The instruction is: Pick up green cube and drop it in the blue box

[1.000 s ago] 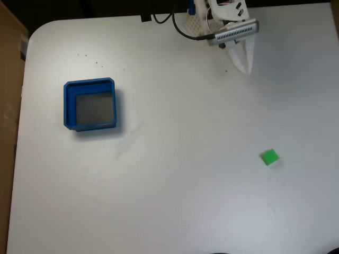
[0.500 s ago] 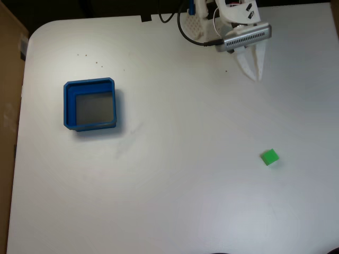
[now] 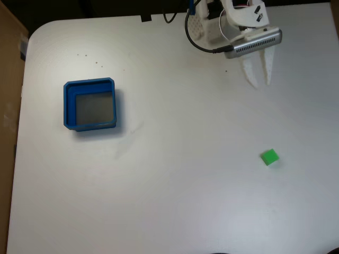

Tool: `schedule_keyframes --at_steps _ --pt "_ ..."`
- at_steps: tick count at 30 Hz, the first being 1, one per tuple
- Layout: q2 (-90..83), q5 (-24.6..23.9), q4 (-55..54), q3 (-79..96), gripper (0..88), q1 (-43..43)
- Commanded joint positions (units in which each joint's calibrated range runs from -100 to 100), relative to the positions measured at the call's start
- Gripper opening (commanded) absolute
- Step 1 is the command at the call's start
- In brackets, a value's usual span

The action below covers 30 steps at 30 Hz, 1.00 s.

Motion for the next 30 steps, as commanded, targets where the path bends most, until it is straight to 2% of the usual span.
schedule_keyframes --at_steps 1,7,16,25,30 --pt "3.4 -0.1 0.2 -7.2 18.1 -0.3" --pt "14.1 -0.1 2.8 -18.5 23.5 -1.2" --pt "24.8 -0.1 20.1 -36.7 23.5 -1.1" --pt "32.7 0.3 21.2 -43.7 24.2 -1.1" --pt "37.0 0.3 21.4 -48.5 30.4 -1.2"
